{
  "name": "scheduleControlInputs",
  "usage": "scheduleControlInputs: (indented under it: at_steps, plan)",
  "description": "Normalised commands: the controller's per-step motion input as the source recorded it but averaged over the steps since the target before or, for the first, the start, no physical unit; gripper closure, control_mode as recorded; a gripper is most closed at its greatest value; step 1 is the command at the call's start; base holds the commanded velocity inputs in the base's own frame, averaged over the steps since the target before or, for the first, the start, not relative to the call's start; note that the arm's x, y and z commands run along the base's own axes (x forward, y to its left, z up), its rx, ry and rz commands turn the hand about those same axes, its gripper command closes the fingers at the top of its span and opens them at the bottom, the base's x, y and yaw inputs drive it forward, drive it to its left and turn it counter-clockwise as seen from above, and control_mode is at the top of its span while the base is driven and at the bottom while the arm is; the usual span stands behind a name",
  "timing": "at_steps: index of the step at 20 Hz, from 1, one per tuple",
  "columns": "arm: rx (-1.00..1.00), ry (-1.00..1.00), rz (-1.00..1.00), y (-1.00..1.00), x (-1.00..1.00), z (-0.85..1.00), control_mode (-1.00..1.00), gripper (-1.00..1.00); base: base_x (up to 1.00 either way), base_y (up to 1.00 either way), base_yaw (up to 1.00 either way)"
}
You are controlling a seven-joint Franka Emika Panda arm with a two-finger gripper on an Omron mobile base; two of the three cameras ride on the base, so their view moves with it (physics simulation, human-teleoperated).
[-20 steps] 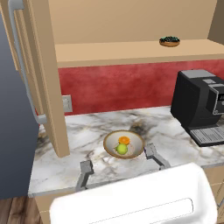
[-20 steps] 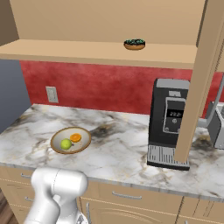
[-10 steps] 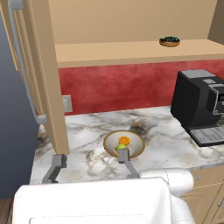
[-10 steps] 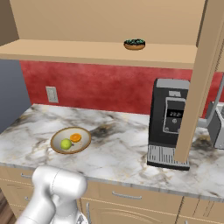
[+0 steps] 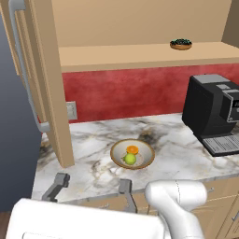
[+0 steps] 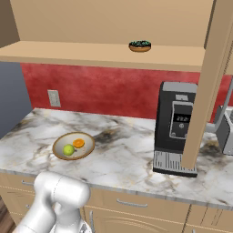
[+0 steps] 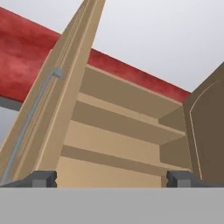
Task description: Open the cabinet. Pick the orange and pear from the cabinet and place them into the bowl. Then close the cabinet.
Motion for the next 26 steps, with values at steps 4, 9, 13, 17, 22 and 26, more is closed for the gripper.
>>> scheduleControlInputs:
  at_steps: [4, 9, 13, 17, 22, 26]
  plan:
    - [0.02, 0.0, -0.06, 0.16, 0.32, -0.11, -1.0, -1.0, 0.0, 0.0, 0.0]
    - [0.03, 0.0, -0.09, 0.38, 0.6, -0.31, -1.0, -1.0, 0.0, 0.0, 0.0]
    - [0.0, 0.0, -0.1, 0.17, 0.62, -0.17, -1.0, -1.0, 0.0, 0.0, 0.0]
    - [0.03, 0.0, -0.07, -0.09, 0.57, -0.02, -1.0, -1.0, 0.0, 0.0, 0.0]
    - [0.05, 0.0, -0.03, -0.11, 0.89, -0.03, -1.0, -1.0, 0.0, 0.0, 0.0]
    - [0.0, 0.0, 0.0, 0.0, 0.42, 0.0, -1.0, -1.0, 0.0, 0.0, 0.0]
